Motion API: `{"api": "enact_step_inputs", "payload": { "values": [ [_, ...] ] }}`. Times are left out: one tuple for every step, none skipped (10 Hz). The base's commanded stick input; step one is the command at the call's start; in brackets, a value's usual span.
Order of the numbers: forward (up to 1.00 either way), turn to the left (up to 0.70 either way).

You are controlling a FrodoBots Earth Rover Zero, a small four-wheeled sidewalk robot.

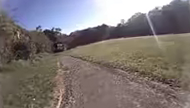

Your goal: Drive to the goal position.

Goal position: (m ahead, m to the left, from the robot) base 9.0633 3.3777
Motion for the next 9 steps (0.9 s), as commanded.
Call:
{"api": "enact_step_inputs", "payload": {
  "values": [
    [0.70, 0.00],
    [0.70, 0.00],
    [0.70, 0.00],
    [0.70, 0.00],
    [0.70, 0.00],
    [0.70, 0.00],
    [0.70, 0.02],
    [0.70, 0.02],
    [0.70, 0.02]
  ]
}}
